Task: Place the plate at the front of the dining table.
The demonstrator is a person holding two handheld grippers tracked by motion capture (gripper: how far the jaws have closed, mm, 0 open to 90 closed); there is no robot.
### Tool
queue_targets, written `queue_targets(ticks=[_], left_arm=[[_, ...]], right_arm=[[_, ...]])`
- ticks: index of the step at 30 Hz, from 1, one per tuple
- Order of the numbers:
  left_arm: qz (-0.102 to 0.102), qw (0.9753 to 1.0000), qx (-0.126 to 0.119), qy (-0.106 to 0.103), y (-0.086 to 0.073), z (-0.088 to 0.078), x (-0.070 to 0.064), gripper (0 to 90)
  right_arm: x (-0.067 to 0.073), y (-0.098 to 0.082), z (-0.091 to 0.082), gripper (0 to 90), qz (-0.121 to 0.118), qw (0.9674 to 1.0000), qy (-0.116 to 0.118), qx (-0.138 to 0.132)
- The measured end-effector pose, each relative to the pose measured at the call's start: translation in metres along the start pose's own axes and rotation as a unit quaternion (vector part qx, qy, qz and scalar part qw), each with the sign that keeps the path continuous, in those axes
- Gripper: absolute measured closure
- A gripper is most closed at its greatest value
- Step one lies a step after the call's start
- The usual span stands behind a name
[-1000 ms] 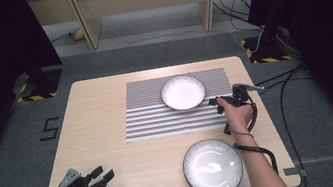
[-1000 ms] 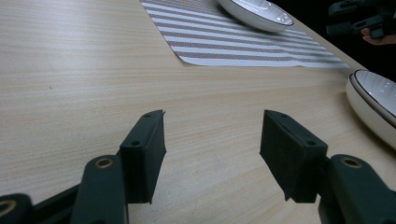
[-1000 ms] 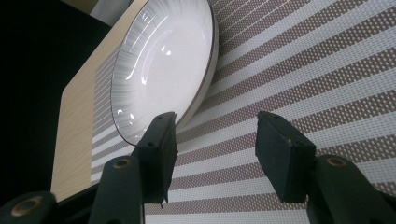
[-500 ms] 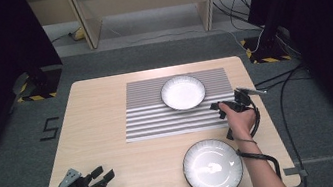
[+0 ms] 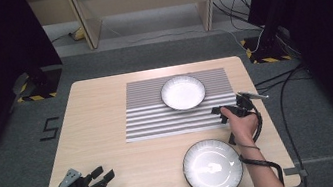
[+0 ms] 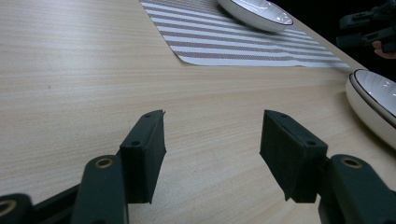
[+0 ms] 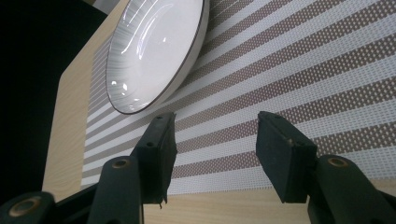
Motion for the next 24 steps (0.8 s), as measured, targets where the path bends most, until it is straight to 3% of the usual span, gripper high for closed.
queue_targets(ticks=[6, 7, 24], left_arm=[[0.001, 1.0, 0.0, 0.0, 0.0, 0.0, 0.0, 39.7], [0.001, 1.0, 0.0, 0.0, 0.0, 0.0, 0.0, 39.7], [0.001, 1.0, 0.0, 0.0, 0.0, 0.0, 0.0, 39.7]], right_arm=[[-0.003, -0.004, -0.005, 47.8, -0.023, 0.9996, -0.014, -0.006], [-0.003, -0.005, -0.005, 47.8, -0.013, 0.9999, -0.009, -0.005], [-0.006, -0.014, -0.014, 47.8, -0.022, 0.9997, -0.006, -0.003]])
Point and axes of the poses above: each handheld gripper's, and its own axes: z roughly forward along the jaws, y roughly out of its top, x roughly to its left, the point moved 5 cm from there along z, roughly forward along the jaws, and after that the axes turned 4 degrees about z, right-handed, at the moved point
